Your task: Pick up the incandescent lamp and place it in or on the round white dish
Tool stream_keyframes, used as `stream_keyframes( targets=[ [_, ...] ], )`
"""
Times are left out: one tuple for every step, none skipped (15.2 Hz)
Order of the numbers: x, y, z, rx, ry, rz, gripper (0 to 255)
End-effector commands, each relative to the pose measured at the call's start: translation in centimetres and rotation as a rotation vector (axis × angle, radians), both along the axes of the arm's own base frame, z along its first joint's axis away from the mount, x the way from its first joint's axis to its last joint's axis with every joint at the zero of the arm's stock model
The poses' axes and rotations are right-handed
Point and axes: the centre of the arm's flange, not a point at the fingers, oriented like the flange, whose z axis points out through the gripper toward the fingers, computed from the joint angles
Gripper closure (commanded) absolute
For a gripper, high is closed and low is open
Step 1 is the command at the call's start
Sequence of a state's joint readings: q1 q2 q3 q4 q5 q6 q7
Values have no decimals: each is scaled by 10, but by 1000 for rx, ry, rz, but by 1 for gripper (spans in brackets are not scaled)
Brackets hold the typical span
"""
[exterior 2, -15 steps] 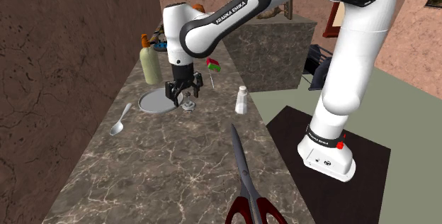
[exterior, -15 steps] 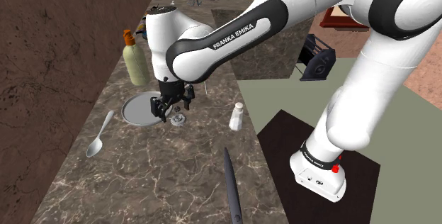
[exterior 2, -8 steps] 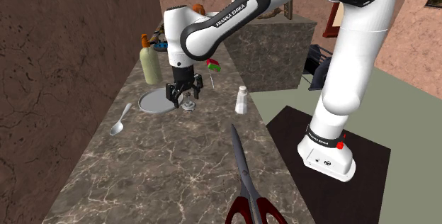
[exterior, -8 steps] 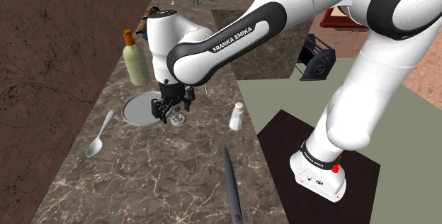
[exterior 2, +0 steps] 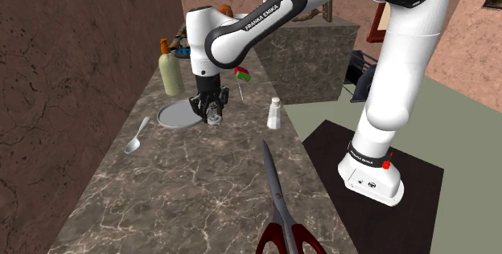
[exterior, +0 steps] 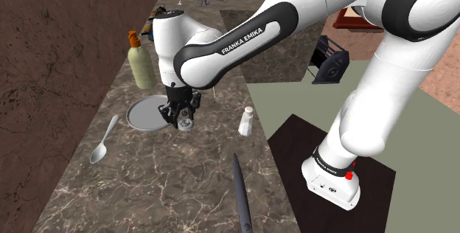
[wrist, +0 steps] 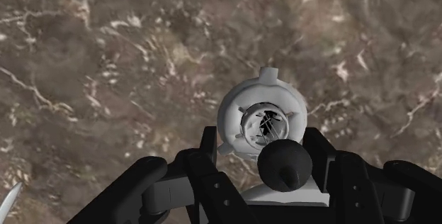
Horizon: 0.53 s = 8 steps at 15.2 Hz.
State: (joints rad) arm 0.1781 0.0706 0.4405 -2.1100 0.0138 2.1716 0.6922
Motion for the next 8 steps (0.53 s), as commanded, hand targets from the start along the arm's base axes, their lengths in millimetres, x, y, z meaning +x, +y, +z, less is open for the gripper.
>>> stream_keyframes(
  targets=[
    [0, 0, 0, 0, 0, 0, 255],
    [0, 0, 0, 0, 0, 0, 255],
    [0, 0, 0, 0, 0, 0, 255],
    [0, 0, 5, 0, 0, 0, 255],
    [0, 0, 10, 0, 0, 0, 255],
    [0, 0, 16, 0, 0, 0, 255],
    [0, 0, 21, 0, 0, 0, 255],
    [0, 0, 26, 0, 0, 0, 255]
  ],
)
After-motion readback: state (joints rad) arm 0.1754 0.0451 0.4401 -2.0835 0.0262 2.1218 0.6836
